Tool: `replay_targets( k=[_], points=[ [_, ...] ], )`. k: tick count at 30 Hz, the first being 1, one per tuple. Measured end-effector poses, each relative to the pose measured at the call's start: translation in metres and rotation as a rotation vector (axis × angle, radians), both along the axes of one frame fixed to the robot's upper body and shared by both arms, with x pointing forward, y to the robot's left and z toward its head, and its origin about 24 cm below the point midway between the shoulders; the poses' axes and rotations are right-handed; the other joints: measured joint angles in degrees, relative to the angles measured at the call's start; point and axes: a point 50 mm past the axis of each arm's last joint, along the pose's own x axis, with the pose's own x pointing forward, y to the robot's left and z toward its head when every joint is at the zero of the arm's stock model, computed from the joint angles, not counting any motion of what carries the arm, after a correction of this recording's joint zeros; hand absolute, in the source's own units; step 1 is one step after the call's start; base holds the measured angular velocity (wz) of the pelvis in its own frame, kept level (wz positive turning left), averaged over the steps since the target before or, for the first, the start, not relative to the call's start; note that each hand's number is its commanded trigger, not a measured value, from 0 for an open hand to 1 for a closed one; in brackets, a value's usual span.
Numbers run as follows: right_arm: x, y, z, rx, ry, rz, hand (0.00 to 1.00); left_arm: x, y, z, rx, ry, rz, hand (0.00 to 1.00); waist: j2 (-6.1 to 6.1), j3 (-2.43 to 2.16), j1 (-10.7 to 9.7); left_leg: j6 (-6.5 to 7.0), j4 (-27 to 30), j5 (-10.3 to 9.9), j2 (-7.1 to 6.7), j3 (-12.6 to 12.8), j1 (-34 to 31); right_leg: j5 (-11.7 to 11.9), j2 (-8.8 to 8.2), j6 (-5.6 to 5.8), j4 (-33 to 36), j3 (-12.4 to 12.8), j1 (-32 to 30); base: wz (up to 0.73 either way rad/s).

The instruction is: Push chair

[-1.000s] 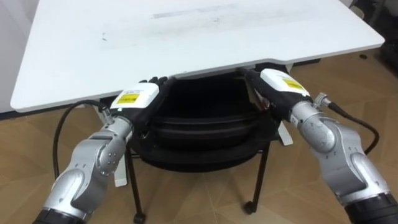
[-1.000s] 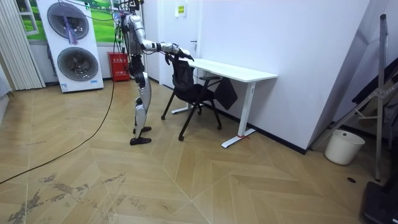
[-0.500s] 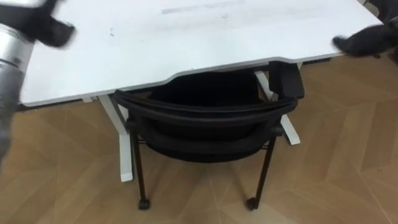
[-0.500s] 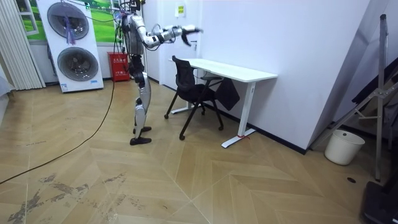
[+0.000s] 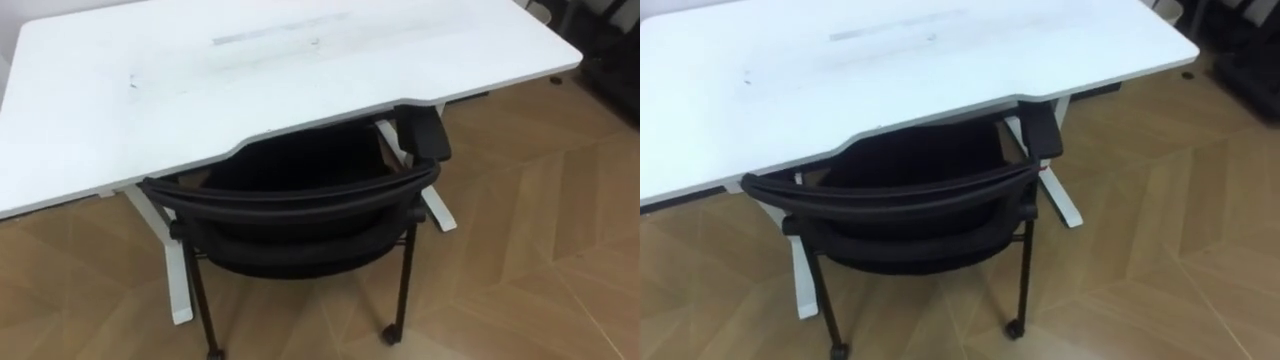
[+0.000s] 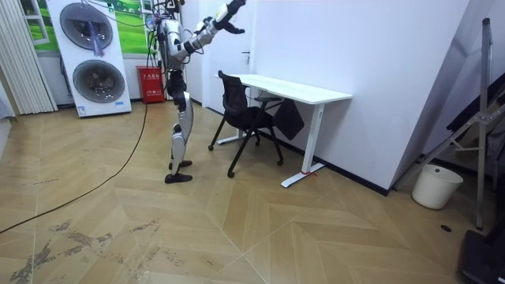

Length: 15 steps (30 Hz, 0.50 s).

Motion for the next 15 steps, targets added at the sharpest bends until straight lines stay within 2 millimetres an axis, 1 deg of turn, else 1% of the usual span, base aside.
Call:
replay_targets(
  k=[1,2,3,4,5,6,7,8,10,11,12,13,14,15],
  points=[
    [-0.008,-0.007,-0.006,0.029,-0.002,-0.031,0.0,-0.007,0.008,-0.009,-0.039,-0.009,0.036,0.0,0.33,-0.21,-0.01,-0.02,0.0,-0.02,0.02,0.07,0.13,0.0,0.0,0.0,0.02,0.02,0.03,-0.05],
    [-0.011,-0.01,-0.01,0.044,-0.001,-0.048,0.0,-0.011,0.012,-0.014,-0.067,-0.013,0.057,0.0,0.52,-0.32,-0.04,-0.01,-0.01,-0.02,0.01,0.08,0.16,0.0,-0.01,0.0,0.06,0.0,0.04,-0.05],
    [-0.018,-0.017,-0.02,0.075,0.01,-0.091,0.0,-0.019,0.019,-0.025,-0.122,-0.017,0.096,0.0,0.76,-0.48,-0.07,-0.01,-0.02,-0.02,0.03,0.12,0.24,0.0,-0.01,0.0,0.12,0.04,0.07,-0.04],
    [-0.025,-0.023,-0.033,0.114,0.028,-0.142,0.0,-0.027,0.023,-0.036,-0.176,-0.031,0.132,0.0,0.78,-0.49,-0.06,-0.02,-0.03,-0.02,0.11,0.22,0.36,-0.01,0.02,-0.01,0.18,0.03,0.11,-0.04],
    [-0.029,-0.026,-0.041,0.143,0.033,-0.165,0.0,-0.03,0.025,-0.041,-0.208,-0.04,0.146,0.0,0.77,-0.48,-0.07,-0.02,-0.04,-0.02,0.13,0.21,0.47,-0.01,0.05,-0.01,0.19,-0.05,0.25,0.0],
    [-0.039,-0.029,-0.061,0.221,0.036,-0.207,0.0,-0.037,0.025,-0.054,-0.277,-0.059,0.173,0.0,0.09,-0.19,0.03,-0.06,-0.05,-0.03,0.17,0.22,0.64,-0.03,0.08,-0.04,0.19,-0.08,0.41,0.0],
    [-0.049,-0.03,-0.082,0.306,0.047,-0.251,0.0,-0.046,0.024,-0.07,-0.35,-0.061,0.208,0.0,0.07,-0.24,0.28,-0.11,0.01,-0.07,0.14,0.24,0.64,-0.14,0.08,-0.23,0.19,0.1,0.41,0.0],
    [-0.055,-0.03,-0.093,0.35,0.051,-0.275,0.0,-0.05,0.025,-0.079,-0.391,-0.056,0.228,0.0,0.1,-0.23,0.38,-0.11,0.03,-0.09,0.08,0.24,0.6,-0.21,0.04,-0.34,0.11,0.17,0.42,0.0],
    [-0.076,-0.032,-0.136,0.556,0.077,-0.365,0.0,-0.07,0.025,-0.122,-0.572,-0.009,0.325,0.0,0.32,-0.15,0.55,-0.11,0.06,-0.08,-0.09,0.25,0.83,-0.34,-0.05,-0.46,0.03,0.28,0.72,0.0],
    [-0.082,-0.032,-0.147,0.619,0.073,-0.388,0.0,-0.074,0.025,-0.131,-0.623,-0.006,0.345,0.0,0.3,-0.14,0.53,-0.1,0.07,-0.08,-0.07,0.3,0.86,-0.36,-0.05,-0.47,0.04,0.28,0.7,0.0],
    [-0.091,-0.029,-0.17,0.738,0.078,-0.425,0.0,-0.08,0.021,-0.15,-0.731,-0.007,0.378,0.0,0.21,-0.04,0.57,-0.11,0.18,-0.08,-0.02,0.32,0.84,-0.38,-0.03,-0.49,-0.02,0.33,0.62,0.0],
    [-0.097,-0.024,-0.192,0.846,0.103,-0.442,0.0,-0.087,0.015,-0.17,-0.826,0.022,0.403,0.0,0.1,-0.03,0.64,-0.11,0.19,-0.08,0.0,0.35,0.84,-0.53,-0.04,-0.54,0.1,0.37,0.52,0.0],
    [-0.099,-0.02,-0.203,0.901,0.114,-0.448,0.0,-0.091,0.012,-0.182,-0.876,0.043,0.42,0.0,0.08,-0.03,0.62,-0.11,0.21,-0.08,-0.01,0.35,0.84,-0.58,-0.05,-0.54,0.15,0.39,0.49,0.0],
    [-0.105,-0.013,-0.223,0.998,0.142,-0.464,0.0,-0.097,0.005,-0.204,-0.962,0.105,0.451,0.0,0.07,-0.03,0.54,-0.11,0.3,-0.08,0.0,0.34,0.79,-0.58,-0.05,-0.54,0.12,0.37,0.45,0.0]
  ],
)
